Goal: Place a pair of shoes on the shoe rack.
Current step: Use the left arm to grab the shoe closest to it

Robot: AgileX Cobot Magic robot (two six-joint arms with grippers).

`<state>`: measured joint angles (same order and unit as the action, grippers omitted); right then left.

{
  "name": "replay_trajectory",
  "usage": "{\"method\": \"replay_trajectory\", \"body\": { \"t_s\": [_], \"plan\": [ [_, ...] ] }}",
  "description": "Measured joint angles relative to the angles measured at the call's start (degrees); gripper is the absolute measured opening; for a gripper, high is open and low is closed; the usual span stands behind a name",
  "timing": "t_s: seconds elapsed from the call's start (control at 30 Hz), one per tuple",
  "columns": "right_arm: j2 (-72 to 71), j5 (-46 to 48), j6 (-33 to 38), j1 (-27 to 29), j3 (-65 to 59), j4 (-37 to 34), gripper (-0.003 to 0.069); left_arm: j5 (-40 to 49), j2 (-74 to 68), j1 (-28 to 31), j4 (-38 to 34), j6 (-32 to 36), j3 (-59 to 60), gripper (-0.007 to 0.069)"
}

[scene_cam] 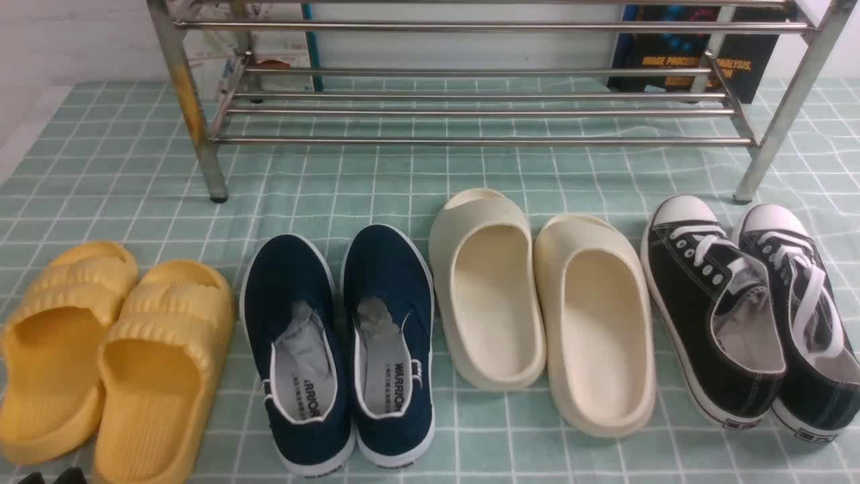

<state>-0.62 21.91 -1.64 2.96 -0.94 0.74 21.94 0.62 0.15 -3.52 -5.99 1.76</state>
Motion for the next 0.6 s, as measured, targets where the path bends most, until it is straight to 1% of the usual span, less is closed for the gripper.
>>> {"method": "replay_trajectory", "body": {
  "t_s": [0.6],
  "plan": [
    [0.0,0.0,-0.49,0.0,0.0,0.0,0.0239,0.0,0.0,0.0,0.06,0.0,0.0,0.0239]
  ]
}}
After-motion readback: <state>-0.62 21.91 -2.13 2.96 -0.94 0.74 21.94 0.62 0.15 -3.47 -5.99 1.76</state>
